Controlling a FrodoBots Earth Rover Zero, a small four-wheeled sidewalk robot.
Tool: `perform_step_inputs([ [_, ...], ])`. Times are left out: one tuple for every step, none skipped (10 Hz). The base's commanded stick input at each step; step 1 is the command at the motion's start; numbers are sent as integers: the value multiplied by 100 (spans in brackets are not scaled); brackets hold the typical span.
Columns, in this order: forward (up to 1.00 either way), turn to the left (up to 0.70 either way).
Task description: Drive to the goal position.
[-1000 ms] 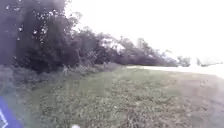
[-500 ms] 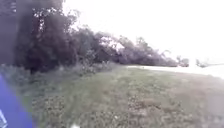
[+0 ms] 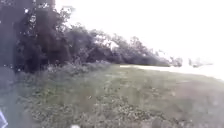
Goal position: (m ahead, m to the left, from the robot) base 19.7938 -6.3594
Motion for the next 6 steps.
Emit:
perform_step_inputs([
  [70, 0],
  [70, 0],
  [70, 0],
  [70, 0],
  [70, 0],
  [70, 0],
])
